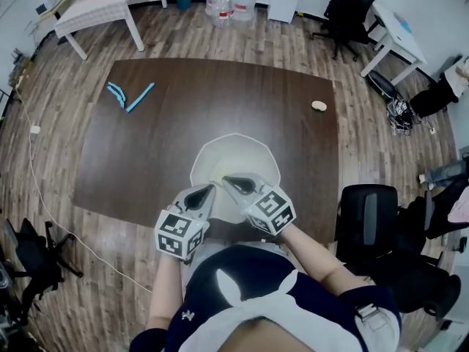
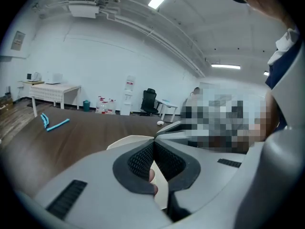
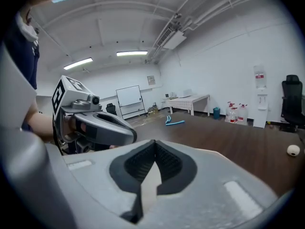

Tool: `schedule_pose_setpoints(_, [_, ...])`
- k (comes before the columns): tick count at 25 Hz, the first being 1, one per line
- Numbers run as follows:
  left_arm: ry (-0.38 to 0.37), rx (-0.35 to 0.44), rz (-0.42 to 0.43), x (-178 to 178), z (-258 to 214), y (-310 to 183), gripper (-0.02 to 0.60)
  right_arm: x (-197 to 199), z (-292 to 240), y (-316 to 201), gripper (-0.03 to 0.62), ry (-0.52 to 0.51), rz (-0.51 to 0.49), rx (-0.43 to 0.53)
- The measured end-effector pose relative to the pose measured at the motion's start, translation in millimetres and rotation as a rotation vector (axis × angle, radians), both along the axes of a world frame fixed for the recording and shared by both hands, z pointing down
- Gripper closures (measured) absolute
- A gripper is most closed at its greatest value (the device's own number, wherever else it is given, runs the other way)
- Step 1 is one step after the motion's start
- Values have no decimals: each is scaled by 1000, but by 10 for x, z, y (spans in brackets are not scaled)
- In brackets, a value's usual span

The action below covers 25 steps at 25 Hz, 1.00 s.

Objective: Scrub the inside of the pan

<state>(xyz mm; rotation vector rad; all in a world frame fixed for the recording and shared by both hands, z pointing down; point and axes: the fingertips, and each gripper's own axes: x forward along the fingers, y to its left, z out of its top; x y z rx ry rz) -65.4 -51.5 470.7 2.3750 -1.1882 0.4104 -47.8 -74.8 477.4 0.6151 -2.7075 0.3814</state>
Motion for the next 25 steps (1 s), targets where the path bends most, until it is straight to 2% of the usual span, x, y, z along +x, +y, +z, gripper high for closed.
schedule_pose_setpoints(7, [3, -43, 91, 289, 148, 102, 578, 139, 34, 106, 595, 7, 40, 9])
schedule_pose_setpoints(25, [56, -112, 146, 633, 237, -56, 578, 599, 117, 94, 595, 57, 139, 0])
